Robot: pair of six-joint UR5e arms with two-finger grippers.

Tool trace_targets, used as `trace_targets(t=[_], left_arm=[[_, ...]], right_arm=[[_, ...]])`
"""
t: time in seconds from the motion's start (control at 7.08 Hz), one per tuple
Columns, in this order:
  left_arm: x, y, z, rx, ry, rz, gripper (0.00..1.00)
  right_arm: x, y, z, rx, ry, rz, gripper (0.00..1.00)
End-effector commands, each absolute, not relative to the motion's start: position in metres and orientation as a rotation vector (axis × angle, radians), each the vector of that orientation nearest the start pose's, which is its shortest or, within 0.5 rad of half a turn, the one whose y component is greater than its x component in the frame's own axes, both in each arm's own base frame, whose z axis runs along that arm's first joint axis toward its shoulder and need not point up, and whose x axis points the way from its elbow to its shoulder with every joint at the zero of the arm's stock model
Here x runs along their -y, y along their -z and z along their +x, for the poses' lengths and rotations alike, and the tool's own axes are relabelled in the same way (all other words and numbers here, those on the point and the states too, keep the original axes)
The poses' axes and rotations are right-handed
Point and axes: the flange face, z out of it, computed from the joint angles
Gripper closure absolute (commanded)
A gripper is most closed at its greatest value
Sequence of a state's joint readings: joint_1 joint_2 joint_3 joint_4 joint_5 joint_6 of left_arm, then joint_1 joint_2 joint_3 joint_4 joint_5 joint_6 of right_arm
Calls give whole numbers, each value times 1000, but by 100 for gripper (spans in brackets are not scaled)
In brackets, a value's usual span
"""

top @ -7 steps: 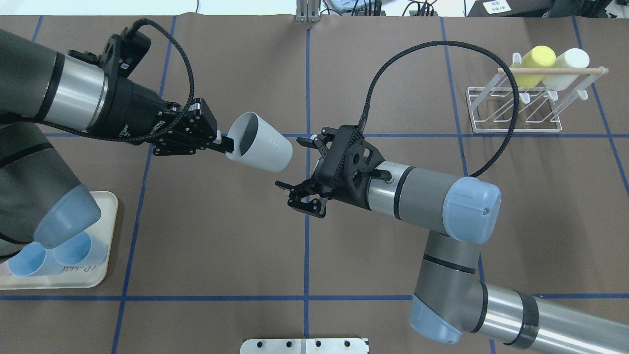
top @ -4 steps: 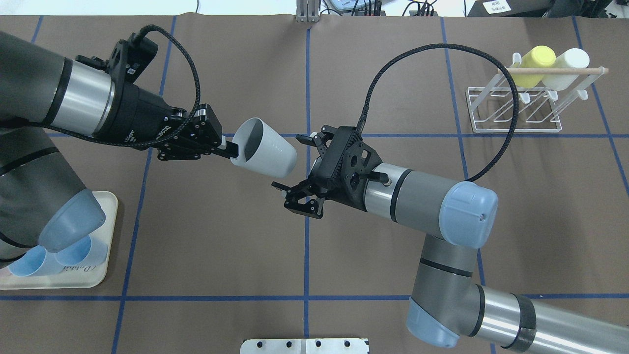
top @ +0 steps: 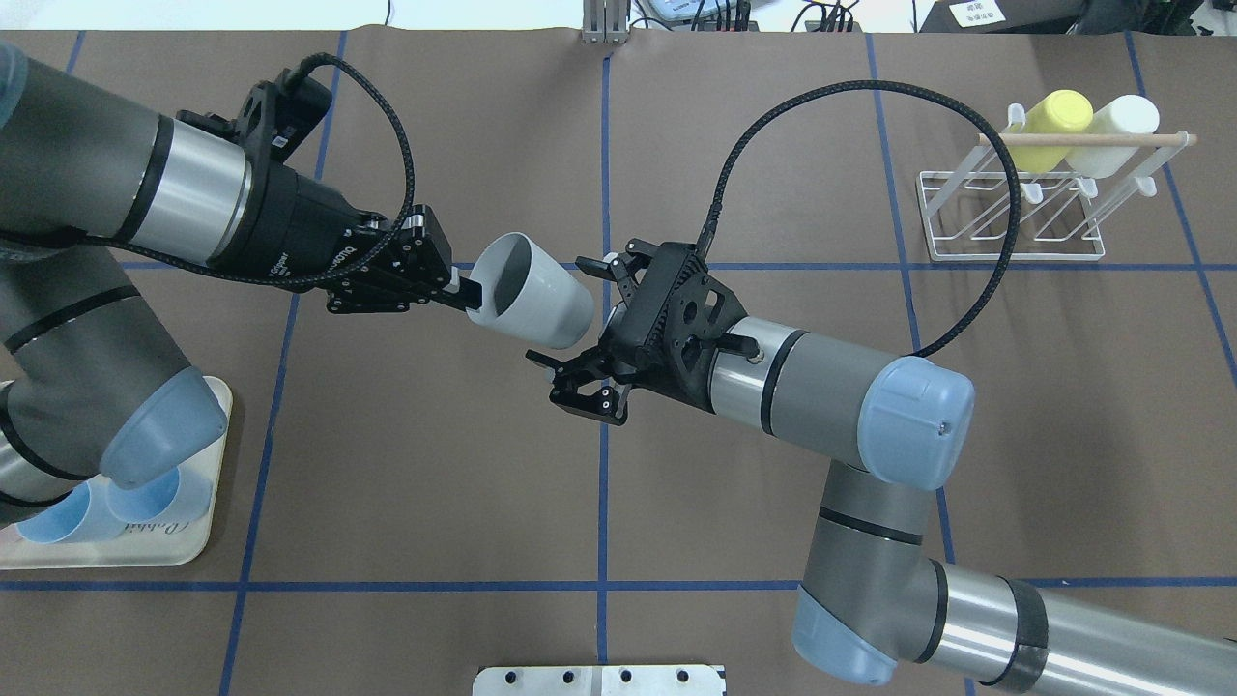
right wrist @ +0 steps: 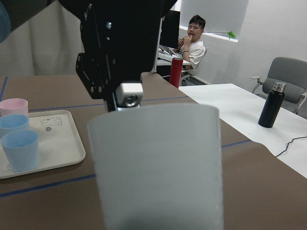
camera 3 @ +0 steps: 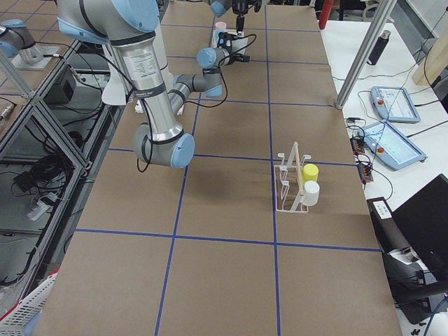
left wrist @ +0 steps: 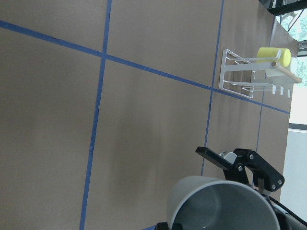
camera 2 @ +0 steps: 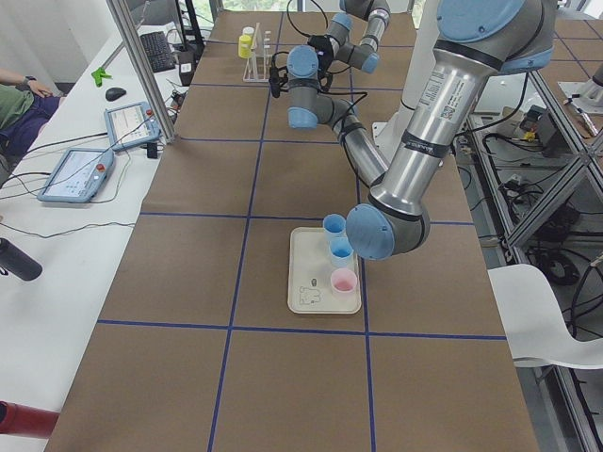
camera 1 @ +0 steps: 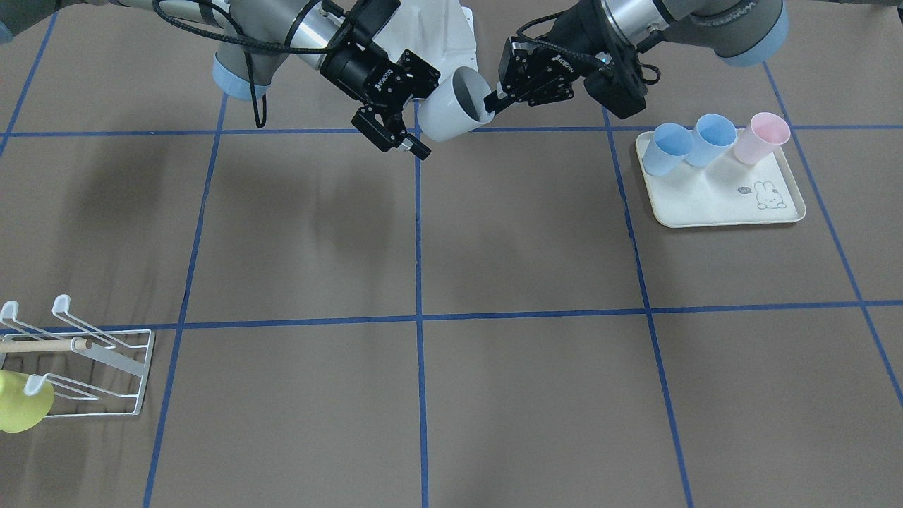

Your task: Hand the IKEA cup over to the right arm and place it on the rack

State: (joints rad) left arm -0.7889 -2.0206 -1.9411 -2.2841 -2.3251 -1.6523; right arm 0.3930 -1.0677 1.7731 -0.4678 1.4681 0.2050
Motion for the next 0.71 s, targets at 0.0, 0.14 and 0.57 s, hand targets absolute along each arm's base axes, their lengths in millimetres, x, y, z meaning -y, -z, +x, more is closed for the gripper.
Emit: trace_targets(t=[0.0,0.14,0.57], left_arm=[[423,-163,330,-1538,114,-59,100],[425,-164,332,-1535,116,-62,100],[426,-157,333,-1544,110,-58,100]], right_arm=[[356,-158,-475,1086,583,1498,2],[357,-155,-472,1067,561,1516,2],[357,-155,-472,1062,564,1521,6]])
